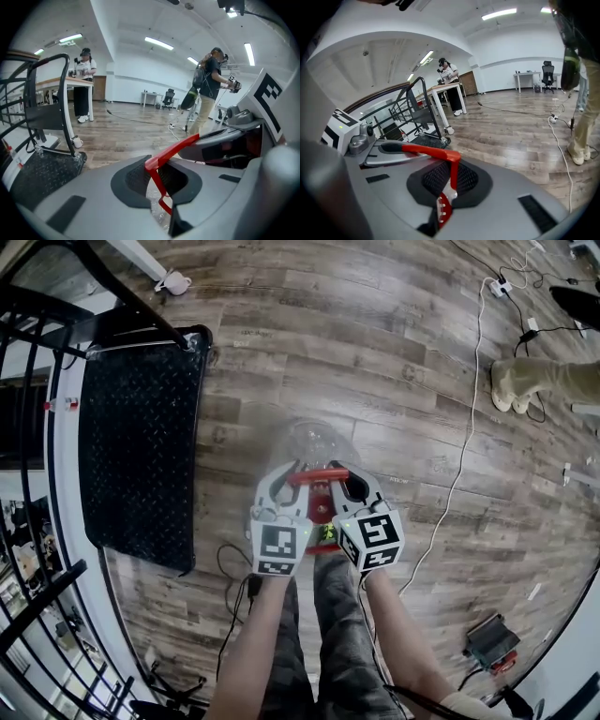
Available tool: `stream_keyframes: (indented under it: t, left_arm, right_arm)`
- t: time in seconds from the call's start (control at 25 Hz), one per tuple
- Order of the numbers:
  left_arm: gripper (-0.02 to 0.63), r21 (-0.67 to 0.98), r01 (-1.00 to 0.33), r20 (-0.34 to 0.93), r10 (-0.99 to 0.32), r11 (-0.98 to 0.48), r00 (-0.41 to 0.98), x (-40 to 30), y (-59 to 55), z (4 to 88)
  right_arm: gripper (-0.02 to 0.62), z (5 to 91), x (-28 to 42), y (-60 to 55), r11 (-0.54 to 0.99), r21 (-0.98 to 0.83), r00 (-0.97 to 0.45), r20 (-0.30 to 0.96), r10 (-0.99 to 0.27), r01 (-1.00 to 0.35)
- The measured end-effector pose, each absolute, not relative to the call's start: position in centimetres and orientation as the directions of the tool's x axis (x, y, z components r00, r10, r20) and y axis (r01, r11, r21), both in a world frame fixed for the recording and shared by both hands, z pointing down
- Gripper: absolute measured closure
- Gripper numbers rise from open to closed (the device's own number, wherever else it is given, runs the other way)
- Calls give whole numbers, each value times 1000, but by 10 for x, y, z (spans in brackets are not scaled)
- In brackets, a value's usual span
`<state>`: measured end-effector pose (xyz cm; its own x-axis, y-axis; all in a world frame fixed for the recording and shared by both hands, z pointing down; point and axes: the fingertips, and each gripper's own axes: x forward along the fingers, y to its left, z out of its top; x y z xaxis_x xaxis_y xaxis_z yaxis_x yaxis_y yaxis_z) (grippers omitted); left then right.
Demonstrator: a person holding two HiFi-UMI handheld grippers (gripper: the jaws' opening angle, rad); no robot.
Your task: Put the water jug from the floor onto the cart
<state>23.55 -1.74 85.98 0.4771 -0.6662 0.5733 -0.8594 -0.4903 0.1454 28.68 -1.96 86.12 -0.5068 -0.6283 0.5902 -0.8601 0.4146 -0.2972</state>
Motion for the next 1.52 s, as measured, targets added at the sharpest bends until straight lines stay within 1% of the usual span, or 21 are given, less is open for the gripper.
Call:
stream_keyframes:
  t: [0.12, 0.4, 0.76, 1.24, 1.52]
  left_arm:
    - [560, 121, -866, 550, -694, -485, 465, 230, -19, 849]
    - [560, 95, -865, 530, -710, -493, 464, 227, -28, 819]
    - [560, 87, -872, 503, -734, -482, 456, 218, -45, 739]
    - [560, 99, -866, 511, -721, -490, 467, 194, -22, 623]
    - [560, 80, -869, 487, -741, -489, 462, 180, -29, 564]
  right_arm:
    - [575, 848, 282, -21, 446, -283, -524, 557, -644, -849]
    - [575, 819, 278, -29, 449, -268, -519, 543, -661, -852]
    - [575, 741, 270, -47, 468, -256, -529, 510, -678, -846]
    - [575, 626, 244, -26, 485, -273, -551, 522, -651, -831]
    - [575, 565, 230, -31, 514, -254, -567, 492, -661, -819]
